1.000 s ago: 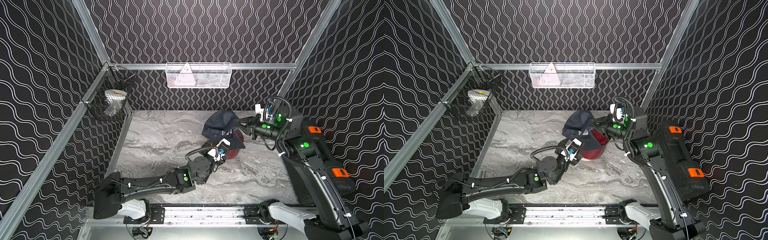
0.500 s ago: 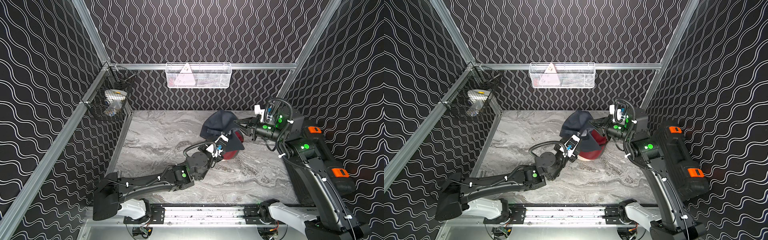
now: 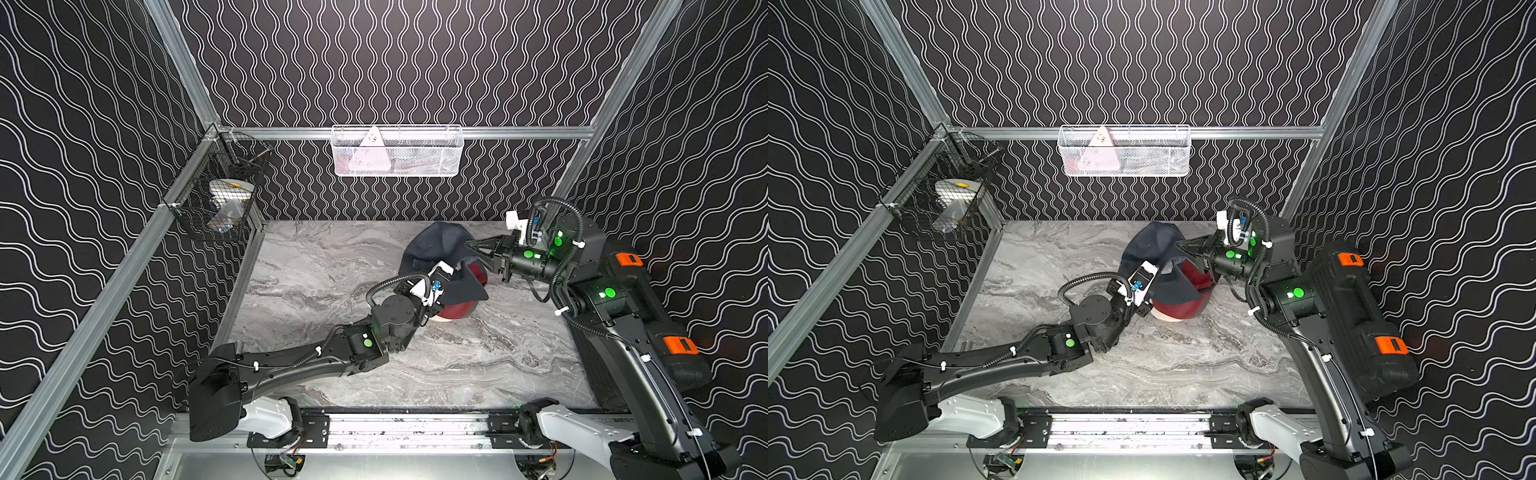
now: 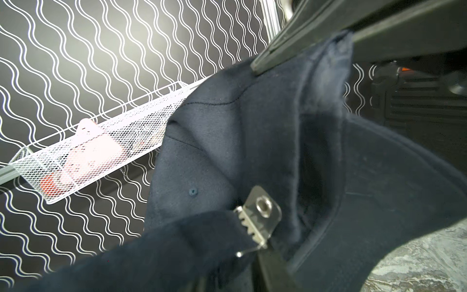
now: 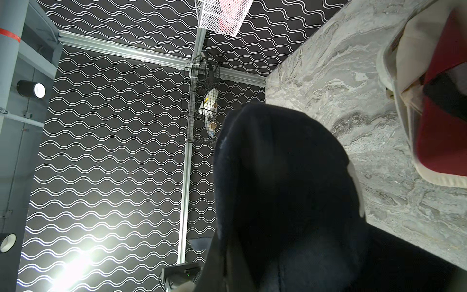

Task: Open the adjustable buckle of the baseball cap
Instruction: Pull the adjustable strap on the baseball cap.

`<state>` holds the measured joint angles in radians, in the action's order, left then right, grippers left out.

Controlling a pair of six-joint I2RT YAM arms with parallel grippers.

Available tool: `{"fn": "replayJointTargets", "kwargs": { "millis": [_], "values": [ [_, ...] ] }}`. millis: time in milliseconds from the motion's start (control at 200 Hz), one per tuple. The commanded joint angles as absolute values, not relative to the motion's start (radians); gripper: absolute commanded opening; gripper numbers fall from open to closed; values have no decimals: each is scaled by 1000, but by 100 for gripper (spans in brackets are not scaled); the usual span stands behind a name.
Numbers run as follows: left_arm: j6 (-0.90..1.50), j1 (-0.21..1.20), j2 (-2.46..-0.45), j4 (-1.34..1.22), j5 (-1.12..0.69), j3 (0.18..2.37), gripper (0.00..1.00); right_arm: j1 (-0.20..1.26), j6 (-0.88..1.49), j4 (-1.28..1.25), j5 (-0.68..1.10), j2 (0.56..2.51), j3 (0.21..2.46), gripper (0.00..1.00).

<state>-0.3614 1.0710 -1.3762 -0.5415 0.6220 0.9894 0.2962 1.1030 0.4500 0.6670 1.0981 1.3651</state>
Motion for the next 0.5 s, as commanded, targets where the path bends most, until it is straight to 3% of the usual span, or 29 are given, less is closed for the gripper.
{"fn": "replayJointTargets", "kwargs": {
  "millis": [0,190,490],
  "values": [
    [-345,1066,-1366,-515,576,1004,19,296,1106,415,667,1094,1361,0],
    [-318,1066,-1332,-390,543,1022,0,296,1055,475,655,1119,1352,0],
    [-279,1066,-1260,-50,499,1140,0,297,897,608,616,1160,1358,0]
  ]
}}
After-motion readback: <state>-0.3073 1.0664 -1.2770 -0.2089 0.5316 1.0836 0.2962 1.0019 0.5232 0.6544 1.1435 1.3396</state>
